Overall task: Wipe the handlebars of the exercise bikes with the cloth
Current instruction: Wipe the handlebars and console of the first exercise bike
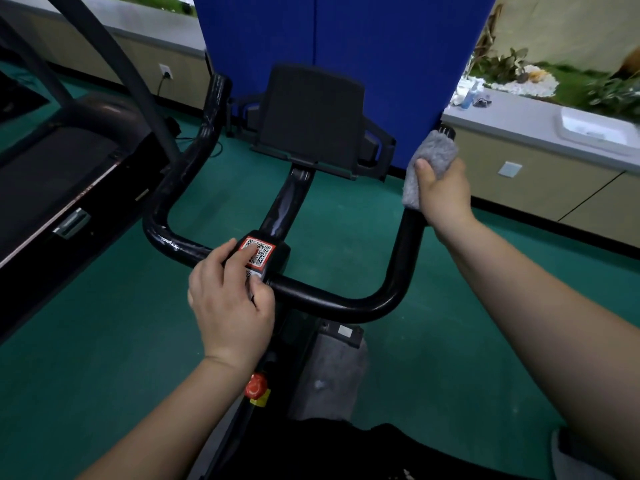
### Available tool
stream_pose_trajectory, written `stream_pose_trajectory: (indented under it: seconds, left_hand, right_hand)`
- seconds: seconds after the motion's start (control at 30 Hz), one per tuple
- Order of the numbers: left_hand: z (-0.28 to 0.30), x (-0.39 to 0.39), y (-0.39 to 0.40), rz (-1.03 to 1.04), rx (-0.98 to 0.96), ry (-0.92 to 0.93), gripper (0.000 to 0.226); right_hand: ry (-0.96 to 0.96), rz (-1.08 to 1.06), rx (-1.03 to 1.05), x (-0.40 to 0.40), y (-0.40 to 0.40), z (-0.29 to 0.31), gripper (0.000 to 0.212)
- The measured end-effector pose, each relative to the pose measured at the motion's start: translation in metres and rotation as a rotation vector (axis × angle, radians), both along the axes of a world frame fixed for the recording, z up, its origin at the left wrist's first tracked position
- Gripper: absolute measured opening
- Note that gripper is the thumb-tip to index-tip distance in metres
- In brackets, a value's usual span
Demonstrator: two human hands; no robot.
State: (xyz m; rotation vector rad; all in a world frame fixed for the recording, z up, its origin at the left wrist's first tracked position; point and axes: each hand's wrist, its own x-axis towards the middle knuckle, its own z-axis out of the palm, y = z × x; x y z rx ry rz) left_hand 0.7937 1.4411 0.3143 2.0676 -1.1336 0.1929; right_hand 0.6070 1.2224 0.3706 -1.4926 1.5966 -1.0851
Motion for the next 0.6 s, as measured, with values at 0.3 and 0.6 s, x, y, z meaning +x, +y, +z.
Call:
stream_pose_trajectory:
  seconds: [0.3,0.6]
  left_hand:
    - [-0.001,-0.001,0.002,-0.001,-0.025,-0.003,0.044]
    - [0.0,0.0,0.003,-0.029,-0.007,0.001,0.044]
  right_hand:
    - [0.122,0.039,0.255,-0.008,0.083,-0.021,0.046]
    - [0.383,0.27,0.332,-0.037,0.148,-0.007,0.029]
